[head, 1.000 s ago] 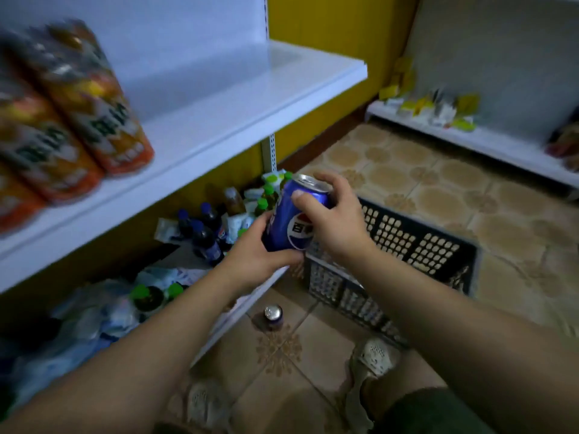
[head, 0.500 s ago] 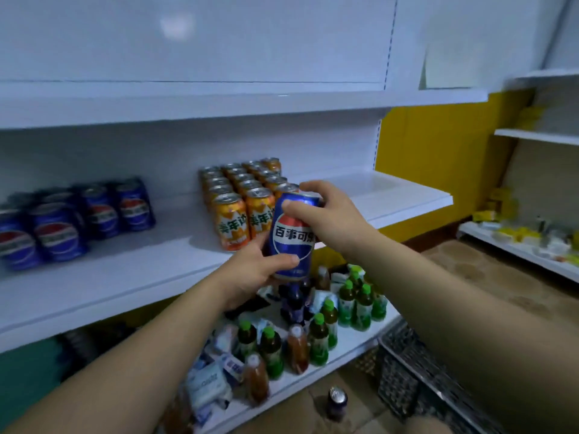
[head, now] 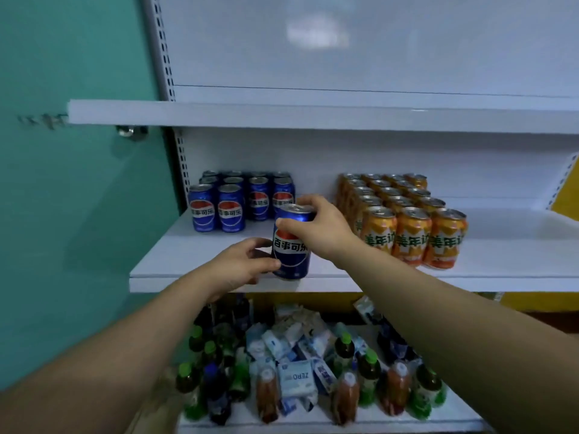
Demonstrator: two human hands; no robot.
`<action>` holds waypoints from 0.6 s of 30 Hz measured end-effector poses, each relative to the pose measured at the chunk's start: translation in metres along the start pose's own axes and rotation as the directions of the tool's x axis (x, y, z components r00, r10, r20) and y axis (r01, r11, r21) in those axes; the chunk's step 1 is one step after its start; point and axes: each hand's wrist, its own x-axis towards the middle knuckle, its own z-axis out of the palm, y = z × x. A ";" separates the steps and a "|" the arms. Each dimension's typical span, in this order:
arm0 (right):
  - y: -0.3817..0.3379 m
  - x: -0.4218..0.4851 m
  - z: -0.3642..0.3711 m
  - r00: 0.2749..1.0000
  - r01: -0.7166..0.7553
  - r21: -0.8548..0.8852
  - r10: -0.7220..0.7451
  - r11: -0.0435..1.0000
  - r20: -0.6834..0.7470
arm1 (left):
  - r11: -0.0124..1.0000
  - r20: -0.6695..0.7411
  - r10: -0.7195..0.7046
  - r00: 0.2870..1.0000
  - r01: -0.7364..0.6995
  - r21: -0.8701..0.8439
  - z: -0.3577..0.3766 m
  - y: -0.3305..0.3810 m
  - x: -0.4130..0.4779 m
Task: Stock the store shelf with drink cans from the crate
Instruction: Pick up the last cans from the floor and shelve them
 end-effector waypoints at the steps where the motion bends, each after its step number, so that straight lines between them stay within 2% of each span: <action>1: 0.000 0.008 0.008 1.000 -0.009 -0.003 0.009 1.000 0.012 | 0.998 -0.028 -0.014 1.000 0.015 0.053 -0.010 -0.007 0.005; 3: 0.003 0.025 0.023 0.999 -0.015 -0.018 0.016 1.000 0.030 | 0.976 -0.095 -0.027 0.995 0.047 0.214 -0.029 -0.022 0.020; 6: 0.011 0.048 0.041 0.999 -0.001 -0.056 0.003 0.998 0.042 | 0.883 -0.165 -0.030 0.986 0.103 0.458 -0.052 -0.047 0.043; 10: 0.023 0.074 0.058 0.998 0.015 -0.073 -0.010 0.997 0.060 | 0.638 -0.219 -0.013 0.976 0.177 0.749 -0.073 -0.072 0.074; 12: 0.030 0.087 0.067 0.999 0.022 -0.079 -0.018 0.997 0.051 | 0.571 -0.247 -0.053 0.968 0.232 0.787 -0.078 -0.079 0.087; 15: 0.038 0.107 0.078 0.998 0.034 -0.102 -0.030 0.994 0.048 | 0.575 -0.281 -0.103 0.954 0.288 0.766 -0.078 -0.090 0.098; 18: 0.045 0.129 0.087 0.994 0.098 -0.192 -0.089 0.976 0.056 | 0.571 -0.296 -0.090 0.951 0.293 0.767 -0.078 -0.096 0.101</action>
